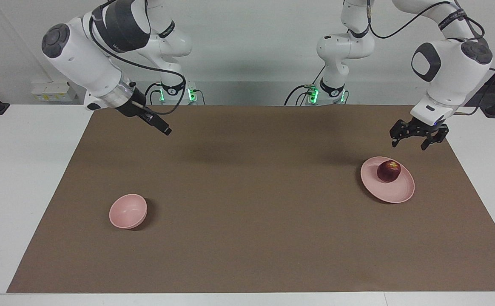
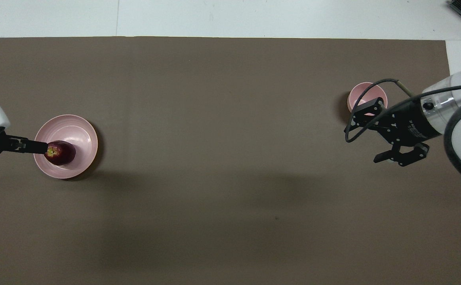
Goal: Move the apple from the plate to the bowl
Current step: 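Lower the left gripper onto the apple while the right gripper rises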
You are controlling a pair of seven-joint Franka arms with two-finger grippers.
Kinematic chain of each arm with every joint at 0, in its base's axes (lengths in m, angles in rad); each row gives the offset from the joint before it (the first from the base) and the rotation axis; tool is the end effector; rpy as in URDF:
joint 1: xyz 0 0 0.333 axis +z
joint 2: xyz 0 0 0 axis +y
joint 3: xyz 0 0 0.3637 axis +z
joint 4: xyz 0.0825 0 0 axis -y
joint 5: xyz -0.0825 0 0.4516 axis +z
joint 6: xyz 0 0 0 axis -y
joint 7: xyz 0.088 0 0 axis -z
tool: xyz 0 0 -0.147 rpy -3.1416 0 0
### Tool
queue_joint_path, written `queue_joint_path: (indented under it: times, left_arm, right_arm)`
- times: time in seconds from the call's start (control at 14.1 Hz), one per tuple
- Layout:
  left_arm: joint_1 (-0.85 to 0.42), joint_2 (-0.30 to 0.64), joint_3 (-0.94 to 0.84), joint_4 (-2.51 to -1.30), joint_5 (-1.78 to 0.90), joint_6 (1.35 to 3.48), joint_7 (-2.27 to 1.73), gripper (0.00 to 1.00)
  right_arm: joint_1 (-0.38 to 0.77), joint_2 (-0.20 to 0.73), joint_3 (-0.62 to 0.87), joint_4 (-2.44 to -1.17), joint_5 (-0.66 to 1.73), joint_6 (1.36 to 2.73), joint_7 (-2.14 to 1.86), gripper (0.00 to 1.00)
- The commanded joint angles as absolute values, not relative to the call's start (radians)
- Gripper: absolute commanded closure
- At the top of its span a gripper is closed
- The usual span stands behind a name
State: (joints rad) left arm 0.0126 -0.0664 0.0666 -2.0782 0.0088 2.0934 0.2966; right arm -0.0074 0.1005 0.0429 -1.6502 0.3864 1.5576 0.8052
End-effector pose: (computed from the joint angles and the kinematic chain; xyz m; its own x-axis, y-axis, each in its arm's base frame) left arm 0.5995 0.0487 0.4438 0.9725 -0.2200 0.0768 -0.2185 -0.9754 -0.0272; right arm 0.6354 0.0774 0.5368 0.6546 -0.6399 -0.4024 -0.7312 -0.6712 -0.1221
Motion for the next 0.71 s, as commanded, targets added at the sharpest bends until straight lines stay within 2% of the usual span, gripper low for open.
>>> queue_joint_path:
  times: [0.0,0.21,0.36,0.64]
  left_arm:
    - [0.006,-0.062,0.072,-2.186,0.005,2.207,0.299,0.0]
    - [0.008,0.014,0.072,-2.21,0.005,2.316,0.299,0.0]
    - [0.009,0.05,0.072,-2.227,0.005,2.368,0.299,0.0]
    - [0.023,0.06,0.072,-2.266,0.005,2.444,0.299,0.0]
  right_arm:
    - [0.024,0.146,0.044,-1.652,0.478,1.601,0.963,0.0]
    - [0.028,0.204,0.043,-1.655,0.643,1.634,1.015,0.0]
    - [0.043,0.234,0.044,-1.658,0.696,1.704,1.107,0.0]
    - [0.118,0.255,0.044,-1.675,0.796,1.831,1.241,0.0]
